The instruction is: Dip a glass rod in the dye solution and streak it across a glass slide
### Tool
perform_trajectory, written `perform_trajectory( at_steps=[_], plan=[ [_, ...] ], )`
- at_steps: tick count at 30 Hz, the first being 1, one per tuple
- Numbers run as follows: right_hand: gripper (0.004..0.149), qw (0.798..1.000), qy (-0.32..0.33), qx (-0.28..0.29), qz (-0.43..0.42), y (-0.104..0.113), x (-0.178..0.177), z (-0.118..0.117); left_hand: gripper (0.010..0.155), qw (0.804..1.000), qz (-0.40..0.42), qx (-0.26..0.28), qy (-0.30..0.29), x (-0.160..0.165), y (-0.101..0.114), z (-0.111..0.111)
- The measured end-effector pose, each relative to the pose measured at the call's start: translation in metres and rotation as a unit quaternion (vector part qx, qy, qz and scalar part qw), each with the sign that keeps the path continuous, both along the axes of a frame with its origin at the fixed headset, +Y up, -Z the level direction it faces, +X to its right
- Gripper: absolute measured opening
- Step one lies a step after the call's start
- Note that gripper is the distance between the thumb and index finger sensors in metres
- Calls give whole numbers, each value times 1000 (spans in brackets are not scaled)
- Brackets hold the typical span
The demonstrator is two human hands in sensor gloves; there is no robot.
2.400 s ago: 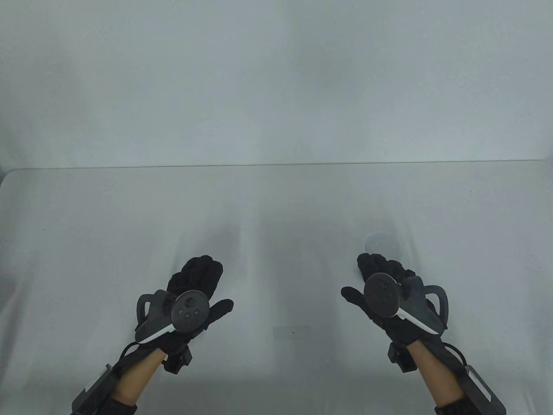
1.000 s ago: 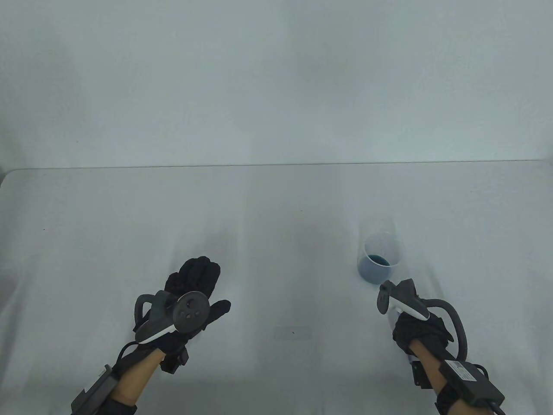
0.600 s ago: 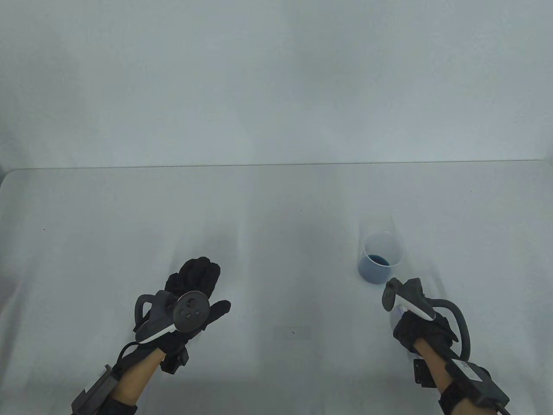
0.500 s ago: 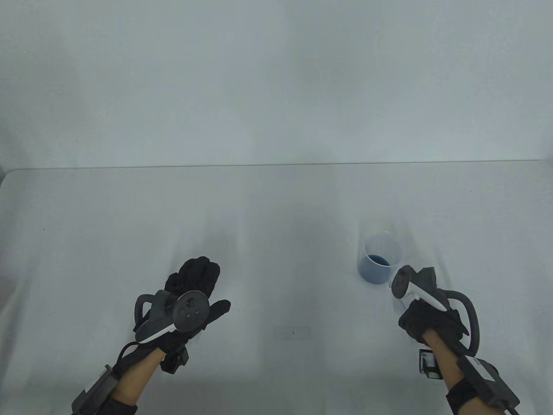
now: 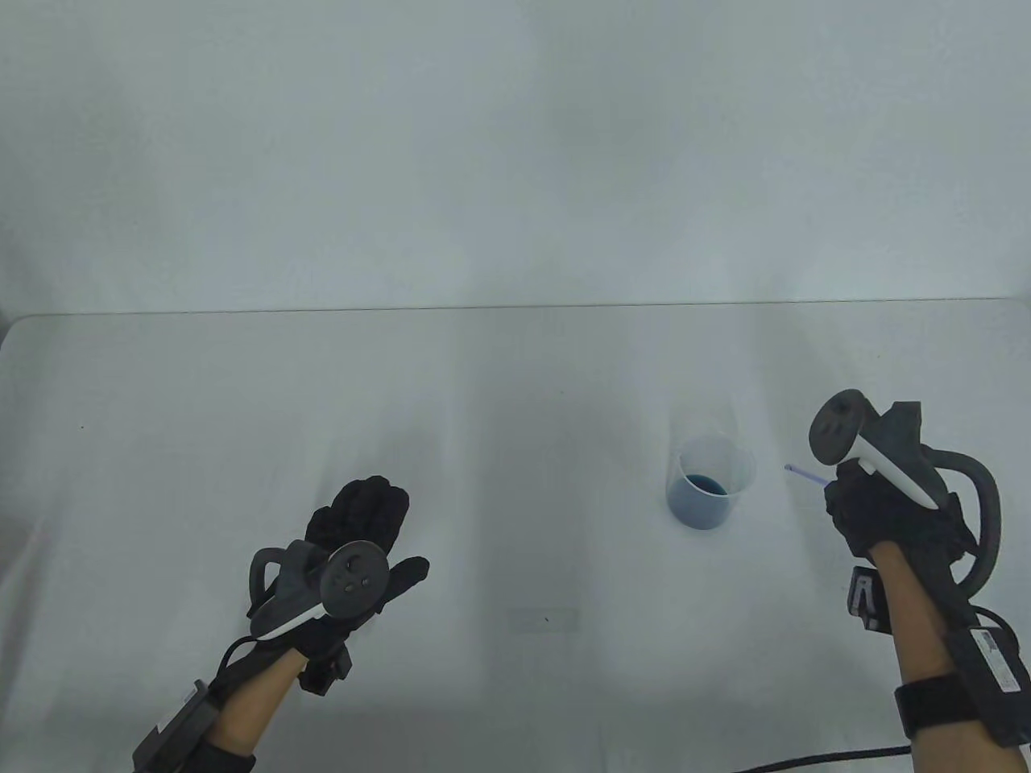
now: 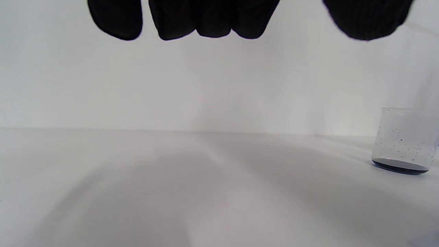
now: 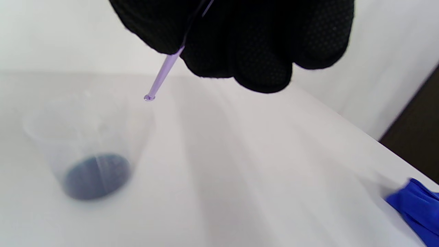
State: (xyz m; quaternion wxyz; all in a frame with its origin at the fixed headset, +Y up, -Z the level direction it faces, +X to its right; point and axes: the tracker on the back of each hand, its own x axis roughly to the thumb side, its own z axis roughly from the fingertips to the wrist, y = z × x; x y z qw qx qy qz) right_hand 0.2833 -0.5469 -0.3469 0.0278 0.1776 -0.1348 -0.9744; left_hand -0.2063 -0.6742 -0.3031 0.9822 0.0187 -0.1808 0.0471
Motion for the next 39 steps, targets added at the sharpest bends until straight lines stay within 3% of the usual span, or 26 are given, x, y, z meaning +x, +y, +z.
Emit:
perform_trajectory(
  at_steps=[5, 14, 20, 26, 39],
  plan=[
    [44, 999, 20, 30, -10, 9, -22, -23, 84, 1000, -2, -2, 2, -1, 0, 0],
    [44, 995, 50, -41, 80, -50, -59, -66, 84, 1000, -2, -3, 8, -3, 0, -1],
    [44, 991, 63, -66, 101, -77, -70, -76, 84, 1000, -6, -3, 8, -4, 0, -1],
    [43, 985, 78, -91, 125, -91, -80, -81, 83, 1000, -9, -6, 9, -4, 0, -2],
    [43, 986, 73, -93, 116, -94, -78, -84, 83, 1000, -14, -9, 9, -4, -1, -2]
  ],
)
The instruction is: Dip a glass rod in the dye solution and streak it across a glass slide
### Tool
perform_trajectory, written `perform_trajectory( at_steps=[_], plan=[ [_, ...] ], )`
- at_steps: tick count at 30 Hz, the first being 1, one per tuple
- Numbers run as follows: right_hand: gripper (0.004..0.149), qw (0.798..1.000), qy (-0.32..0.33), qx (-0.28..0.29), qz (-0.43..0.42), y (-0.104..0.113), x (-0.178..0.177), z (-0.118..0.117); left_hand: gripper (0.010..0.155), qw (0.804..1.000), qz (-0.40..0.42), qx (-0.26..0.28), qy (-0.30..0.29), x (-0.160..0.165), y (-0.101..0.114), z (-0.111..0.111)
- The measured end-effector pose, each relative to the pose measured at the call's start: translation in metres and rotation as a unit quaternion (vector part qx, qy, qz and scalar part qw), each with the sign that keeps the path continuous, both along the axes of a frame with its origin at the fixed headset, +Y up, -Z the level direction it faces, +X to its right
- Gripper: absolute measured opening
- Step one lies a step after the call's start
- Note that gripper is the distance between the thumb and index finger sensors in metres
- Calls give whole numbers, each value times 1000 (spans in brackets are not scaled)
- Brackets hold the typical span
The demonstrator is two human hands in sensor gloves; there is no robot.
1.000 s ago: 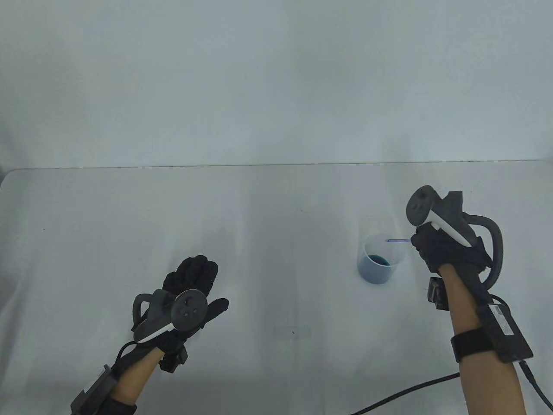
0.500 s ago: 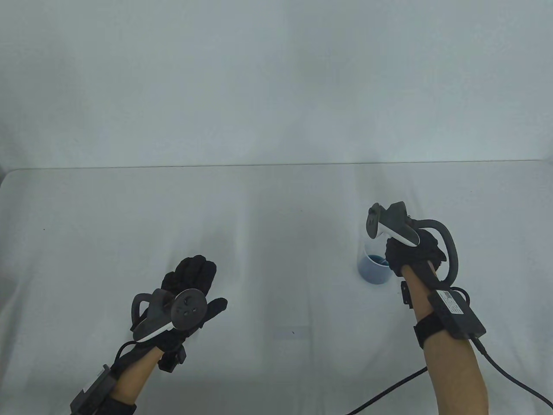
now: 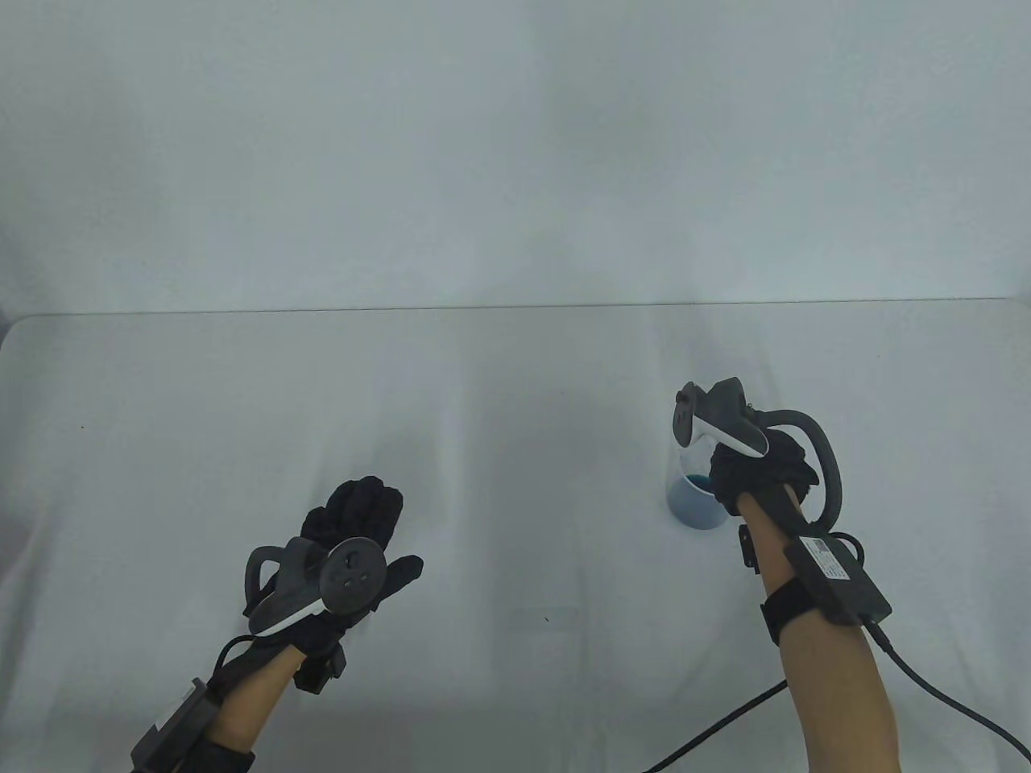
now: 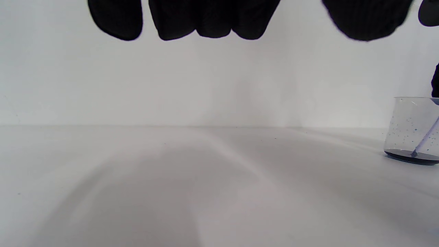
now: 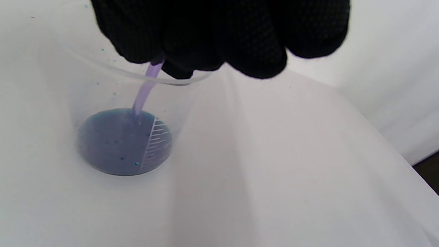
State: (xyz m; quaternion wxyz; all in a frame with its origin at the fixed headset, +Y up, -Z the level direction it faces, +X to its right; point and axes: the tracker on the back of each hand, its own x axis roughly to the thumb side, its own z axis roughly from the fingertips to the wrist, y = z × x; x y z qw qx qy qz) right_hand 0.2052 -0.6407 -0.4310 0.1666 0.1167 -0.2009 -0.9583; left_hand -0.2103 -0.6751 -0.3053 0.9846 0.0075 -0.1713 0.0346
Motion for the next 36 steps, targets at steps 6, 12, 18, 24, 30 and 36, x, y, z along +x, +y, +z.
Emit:
perform_trajectory(
  at_steps=[6, 12, 18, 24, 30, 36],
  plan=[
    [43, 1000, -1, 19, -5, 17, 2, 1, 83, 1000, -4, -3, -2, 2, -1, 0],
    [43, 1000, -1, 13, -2, 13, 1, 2, 83, 1000, -4, -3, -3, 2, -1, 0],
    [43, 1000, 3, -3, 0, 0, -3, 2, 83, 1000, -5, -2, -3, 2, -2, 0],
    [43, 1000, 1, -1, 0, 0, -4, 2, 83, 1000, -5, -2, -3, 2, -2, 0],
    [43, 1000, 1, 13, -2, 12, 0, 7, 83, 1000, -10, -5, -12, 8, -4, 0],
    [43, 998, 10, 66, -10, 59, 9, 27, 81, 998, -21, -20, -59, 38, -3, 1]
  ],
)
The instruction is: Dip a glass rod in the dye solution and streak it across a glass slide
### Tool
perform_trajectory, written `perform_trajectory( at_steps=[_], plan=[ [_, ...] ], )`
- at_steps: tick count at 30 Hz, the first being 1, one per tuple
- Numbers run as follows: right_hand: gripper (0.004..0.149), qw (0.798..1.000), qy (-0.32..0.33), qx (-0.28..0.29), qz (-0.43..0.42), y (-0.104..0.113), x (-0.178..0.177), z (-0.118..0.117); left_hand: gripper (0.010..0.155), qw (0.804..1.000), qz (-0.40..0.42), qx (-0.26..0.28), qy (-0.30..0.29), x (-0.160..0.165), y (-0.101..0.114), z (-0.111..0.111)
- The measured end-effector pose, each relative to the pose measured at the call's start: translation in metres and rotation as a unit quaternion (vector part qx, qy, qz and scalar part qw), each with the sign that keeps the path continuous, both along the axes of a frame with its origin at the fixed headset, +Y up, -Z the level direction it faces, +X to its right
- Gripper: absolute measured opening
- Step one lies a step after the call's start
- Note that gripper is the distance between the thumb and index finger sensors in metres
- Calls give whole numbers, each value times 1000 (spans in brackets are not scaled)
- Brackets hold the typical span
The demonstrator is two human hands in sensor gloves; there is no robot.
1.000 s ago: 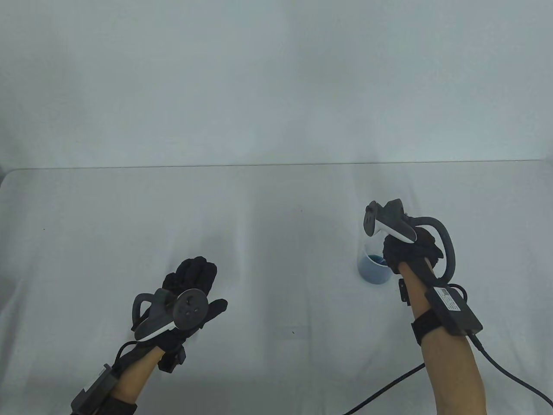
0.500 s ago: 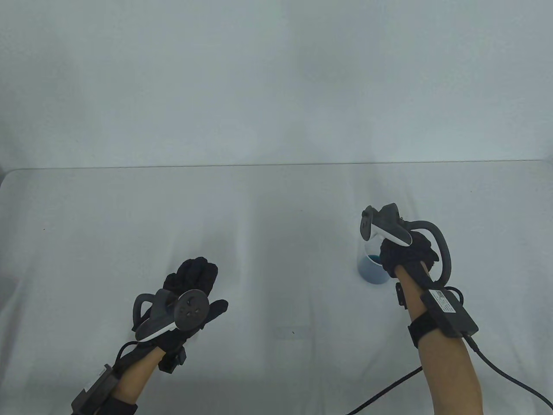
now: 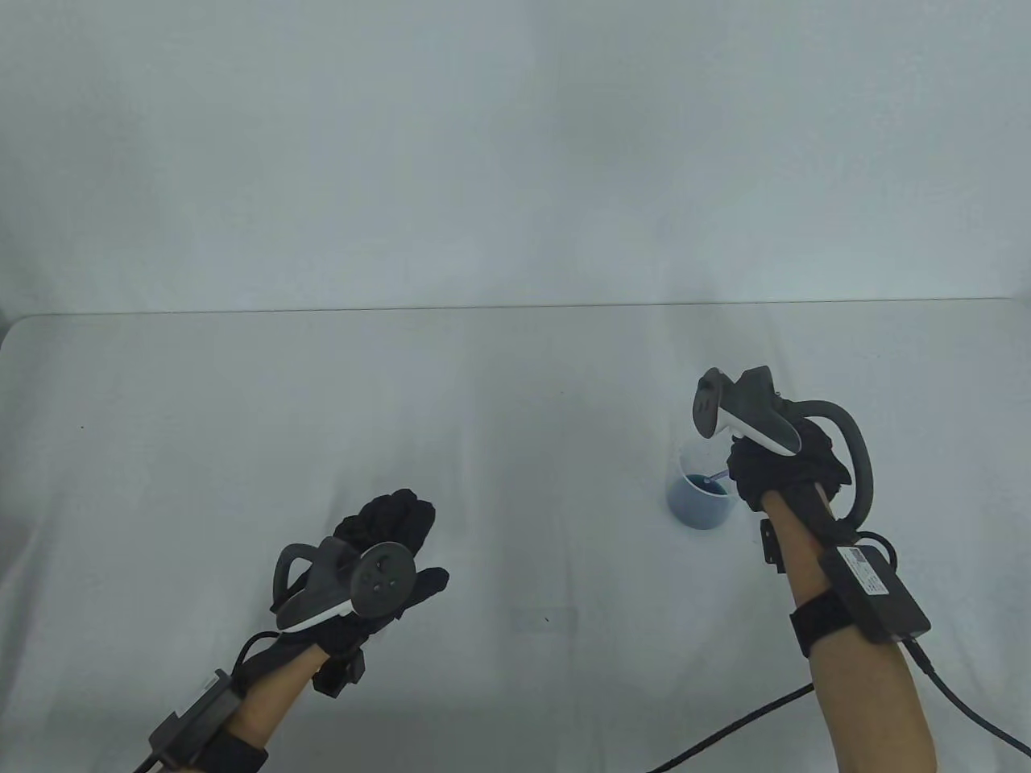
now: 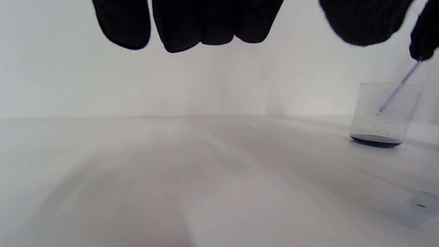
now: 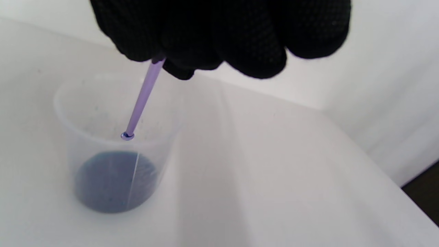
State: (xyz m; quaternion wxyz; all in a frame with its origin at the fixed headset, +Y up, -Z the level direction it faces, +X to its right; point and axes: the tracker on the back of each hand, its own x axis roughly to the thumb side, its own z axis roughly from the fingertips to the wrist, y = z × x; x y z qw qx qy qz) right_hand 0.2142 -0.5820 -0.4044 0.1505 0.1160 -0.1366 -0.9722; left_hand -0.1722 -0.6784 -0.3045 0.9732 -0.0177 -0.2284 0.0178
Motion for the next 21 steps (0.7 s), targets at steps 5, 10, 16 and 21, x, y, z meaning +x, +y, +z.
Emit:
perform_trajectory(
  at_steps=[5, 10, 16, 21],
  plan=[
    [43, 998, 31, 52, -16, 40, 0, 27, 78, 998, -31, -17, -45, 33, -8, 0],
    [43, 990, 97, 83, -67, 57, -16, 60, 76, 995, -55, -49, -72, 59, -31, -3],
    [44, 975, 169, 61, -130, 37, -40, 84, 73, 989, -86, -79, -89, 74, -57, -4],
    [43, 961, 211, 17, -177, 6, -58, 92, 69, 987, -97, -83, -97, 80, -68, -2]
  ],
)
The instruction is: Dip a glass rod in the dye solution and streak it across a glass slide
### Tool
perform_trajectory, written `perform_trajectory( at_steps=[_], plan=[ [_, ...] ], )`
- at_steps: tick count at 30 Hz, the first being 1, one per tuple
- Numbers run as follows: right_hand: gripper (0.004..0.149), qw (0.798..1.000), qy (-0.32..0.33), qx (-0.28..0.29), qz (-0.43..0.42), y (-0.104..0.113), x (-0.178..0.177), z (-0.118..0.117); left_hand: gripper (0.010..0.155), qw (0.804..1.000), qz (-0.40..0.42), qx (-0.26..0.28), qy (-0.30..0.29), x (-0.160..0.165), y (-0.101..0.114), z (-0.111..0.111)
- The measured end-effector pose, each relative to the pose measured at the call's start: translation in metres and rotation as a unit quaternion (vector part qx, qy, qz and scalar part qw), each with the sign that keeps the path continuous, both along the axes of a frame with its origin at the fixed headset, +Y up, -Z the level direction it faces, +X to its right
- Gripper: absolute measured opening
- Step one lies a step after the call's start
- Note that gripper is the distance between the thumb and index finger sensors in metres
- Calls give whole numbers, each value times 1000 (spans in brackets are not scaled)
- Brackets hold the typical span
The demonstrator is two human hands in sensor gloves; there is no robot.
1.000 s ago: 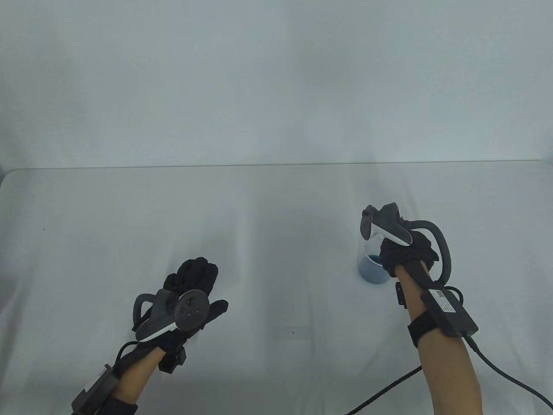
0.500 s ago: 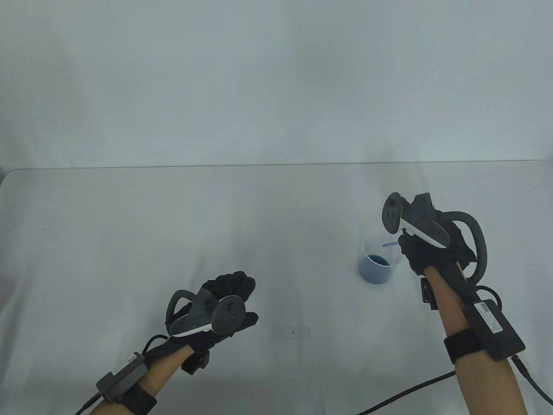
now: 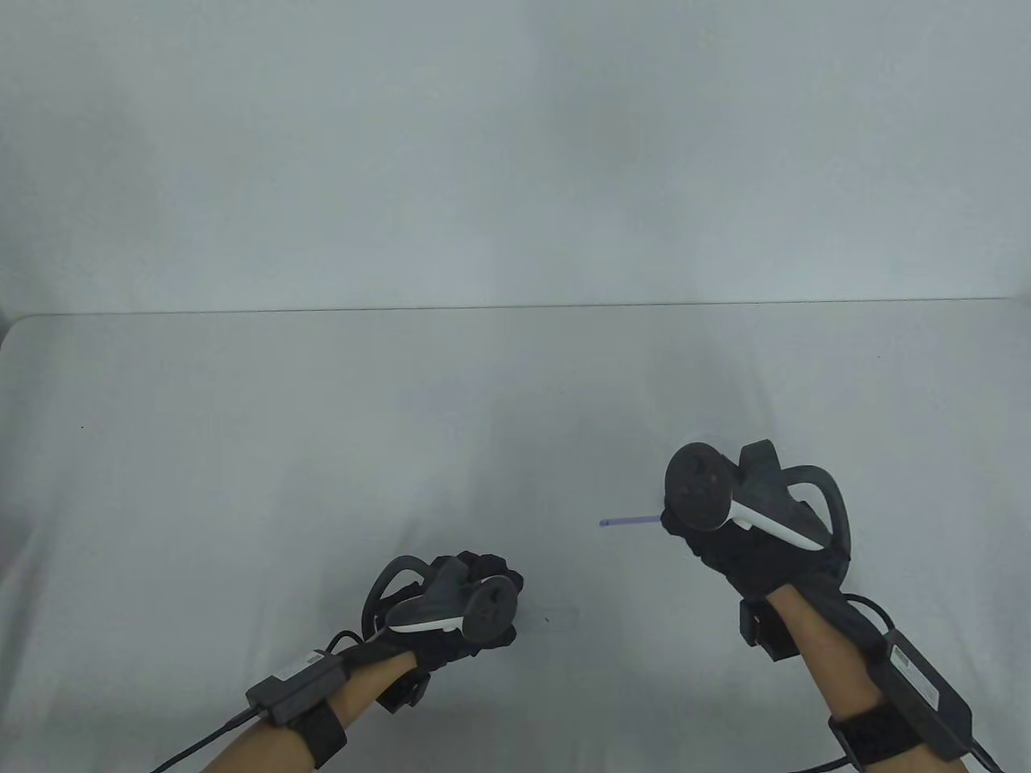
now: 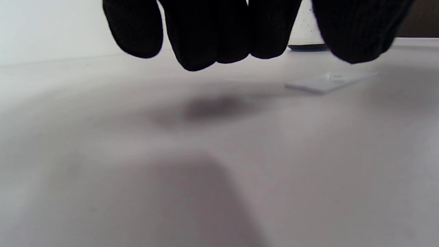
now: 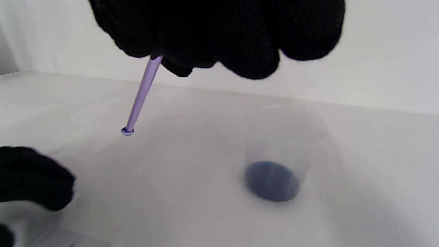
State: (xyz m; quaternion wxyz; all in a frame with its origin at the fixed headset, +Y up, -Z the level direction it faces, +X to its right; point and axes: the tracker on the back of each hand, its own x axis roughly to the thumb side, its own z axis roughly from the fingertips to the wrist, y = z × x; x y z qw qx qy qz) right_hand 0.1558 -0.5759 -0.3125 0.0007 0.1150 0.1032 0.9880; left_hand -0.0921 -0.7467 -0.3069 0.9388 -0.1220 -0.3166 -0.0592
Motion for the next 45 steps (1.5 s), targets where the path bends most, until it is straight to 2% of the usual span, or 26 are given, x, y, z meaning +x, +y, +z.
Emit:
perform_trajectory(
  at_steps=[8, 18, 34, 45],
  plan=[
    [43, 997, 57, -58, -7, -48, -33, 5, 66, 1000, -9, 18, -1, 9, -12, 5],
    [43, 993, 81, -85, 20, -82, -62, 2, 58, 1000, -12, 16, 7, 11, -12, 5],
    [43, 992, 82, -86, 42, -90, -72, 2, 57, 1000, -13, 16, 5, 12, -12, 4],
    [43, 992, 67, -88, 61, -86, -59, 2, 57, 1000, -13, 16, 5, 13, -12, 4]
  ],
)
